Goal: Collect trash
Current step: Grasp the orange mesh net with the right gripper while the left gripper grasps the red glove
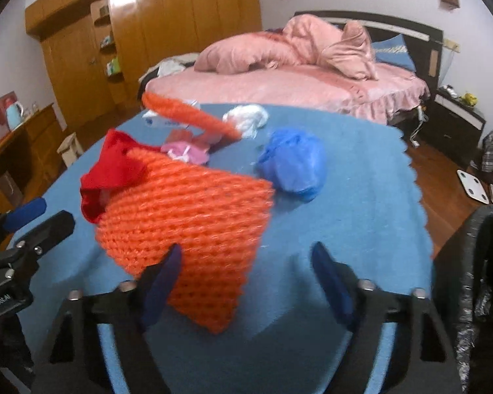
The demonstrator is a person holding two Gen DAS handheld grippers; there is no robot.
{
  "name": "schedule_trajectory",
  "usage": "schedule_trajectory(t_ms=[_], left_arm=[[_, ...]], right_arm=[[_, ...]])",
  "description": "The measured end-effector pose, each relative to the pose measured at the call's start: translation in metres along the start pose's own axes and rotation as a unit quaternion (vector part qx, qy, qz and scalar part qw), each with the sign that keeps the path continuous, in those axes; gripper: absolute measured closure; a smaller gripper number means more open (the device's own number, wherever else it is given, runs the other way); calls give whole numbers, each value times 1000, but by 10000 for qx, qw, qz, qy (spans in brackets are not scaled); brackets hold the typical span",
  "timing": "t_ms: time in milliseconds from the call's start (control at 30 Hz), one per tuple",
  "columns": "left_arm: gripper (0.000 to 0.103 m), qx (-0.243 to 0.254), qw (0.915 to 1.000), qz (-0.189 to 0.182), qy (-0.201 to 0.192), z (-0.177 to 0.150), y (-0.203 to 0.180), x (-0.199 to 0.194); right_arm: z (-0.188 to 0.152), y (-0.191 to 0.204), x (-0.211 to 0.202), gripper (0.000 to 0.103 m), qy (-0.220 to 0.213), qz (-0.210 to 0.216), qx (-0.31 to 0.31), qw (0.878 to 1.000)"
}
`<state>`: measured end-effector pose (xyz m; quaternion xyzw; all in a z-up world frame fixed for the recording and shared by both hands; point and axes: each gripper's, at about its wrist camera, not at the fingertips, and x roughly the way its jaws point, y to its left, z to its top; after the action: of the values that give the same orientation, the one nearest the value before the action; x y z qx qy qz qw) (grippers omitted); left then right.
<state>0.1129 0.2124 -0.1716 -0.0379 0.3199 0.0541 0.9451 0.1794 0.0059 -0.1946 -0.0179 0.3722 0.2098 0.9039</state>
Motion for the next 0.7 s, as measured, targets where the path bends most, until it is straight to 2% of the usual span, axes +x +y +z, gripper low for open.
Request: schedule_trajectory(t_ms=[33,67,133,233,400,533,633,700], left_arm=[[23,7,10000,8,19,-3,-5,0],[23,15,10000,12,40,-4,-4,1],[23,17,10000,13,56,-5,-5,1],[23,28,10000,31,75,-5,-5,2],[24,-24,10000,10,48,-3,-6,5],[26,14,10000,-25,-29,5,-11,12],[36,31,10000,-13,33,10,-16,22],[53,8,9999,-77,145,11,-16,29]], right_arm=[[-1,2,1,57,18,26,-44,10000],[-1,4,1,62,34,48,-98,9999],[-3,9,2,83,63,77,-195,9998],[-5,14,1,97,62,108,-305,9995],[-7,11,-6,103,-51,200,-244,9995],[-8,5,-9,103,-50,210,-151,9997],[-7,0,-8,103,-13,201,-89,9998],[-6,-2,-7,103,4,201,-50,9998]])
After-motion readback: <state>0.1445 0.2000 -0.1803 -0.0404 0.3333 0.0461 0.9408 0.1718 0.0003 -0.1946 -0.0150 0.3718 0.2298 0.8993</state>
